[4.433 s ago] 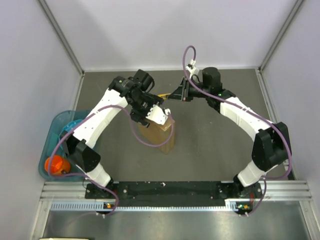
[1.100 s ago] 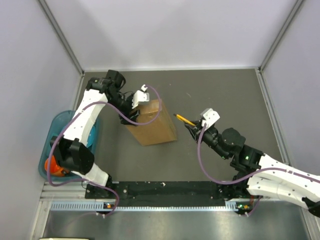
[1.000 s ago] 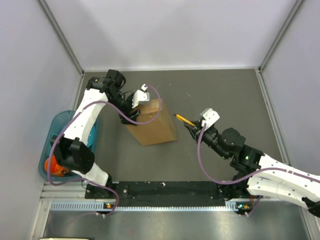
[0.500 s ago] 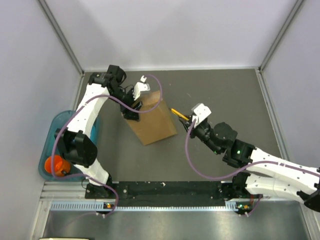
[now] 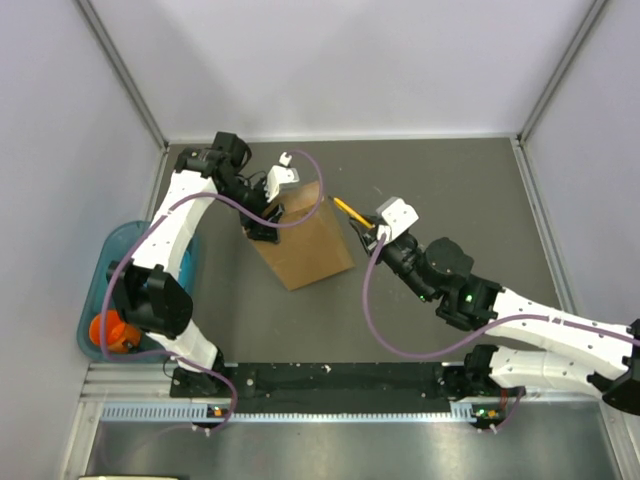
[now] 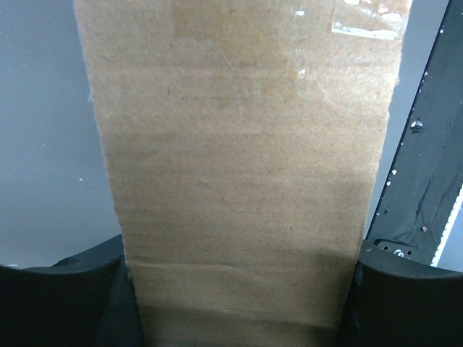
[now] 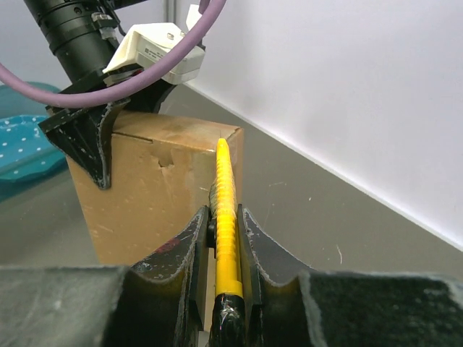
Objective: Unpack the express box
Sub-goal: Cut the express box at the center of the board.
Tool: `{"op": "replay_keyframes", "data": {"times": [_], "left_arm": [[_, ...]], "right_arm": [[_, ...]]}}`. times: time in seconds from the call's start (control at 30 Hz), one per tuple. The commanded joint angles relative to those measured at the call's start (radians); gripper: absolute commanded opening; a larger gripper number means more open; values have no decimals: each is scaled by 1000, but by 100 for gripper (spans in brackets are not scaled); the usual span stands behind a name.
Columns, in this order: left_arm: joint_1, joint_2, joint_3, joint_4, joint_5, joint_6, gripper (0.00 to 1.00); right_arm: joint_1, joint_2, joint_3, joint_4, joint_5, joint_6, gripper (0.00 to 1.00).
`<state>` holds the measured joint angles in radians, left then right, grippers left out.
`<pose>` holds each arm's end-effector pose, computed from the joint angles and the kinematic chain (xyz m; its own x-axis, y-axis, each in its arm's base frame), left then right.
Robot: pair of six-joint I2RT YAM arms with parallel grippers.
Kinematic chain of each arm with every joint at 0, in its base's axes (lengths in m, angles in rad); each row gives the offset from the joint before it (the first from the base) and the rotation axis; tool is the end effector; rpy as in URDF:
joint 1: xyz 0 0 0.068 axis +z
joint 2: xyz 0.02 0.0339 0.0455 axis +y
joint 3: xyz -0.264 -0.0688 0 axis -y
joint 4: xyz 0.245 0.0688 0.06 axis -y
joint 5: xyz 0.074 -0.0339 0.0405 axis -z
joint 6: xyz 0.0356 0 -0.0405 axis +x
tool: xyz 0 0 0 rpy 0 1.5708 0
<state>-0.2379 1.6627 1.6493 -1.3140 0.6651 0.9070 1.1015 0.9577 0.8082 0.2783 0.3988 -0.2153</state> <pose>0.3006 -0.0955 0.3341 -0.3212 0.7156 -0.6202 0.9462 0.2694 -0.1792 0.1142 0.1946 0.3660 0.1951 -0.0505 -0.9795 -0.6204 0.7672 -0.1631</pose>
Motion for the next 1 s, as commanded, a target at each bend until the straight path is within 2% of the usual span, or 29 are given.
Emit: {"op": "replay_keyframes", "data": {"times": [0.0,0.97], "left_arm": [[-23,121,-140,-222,-58,26,0],[-23,115,-135,-220,-62,24,0]], "right_arm": [[12,15,45,47,11,-7,0],[12,35,-9,21,5,54,0]]}}
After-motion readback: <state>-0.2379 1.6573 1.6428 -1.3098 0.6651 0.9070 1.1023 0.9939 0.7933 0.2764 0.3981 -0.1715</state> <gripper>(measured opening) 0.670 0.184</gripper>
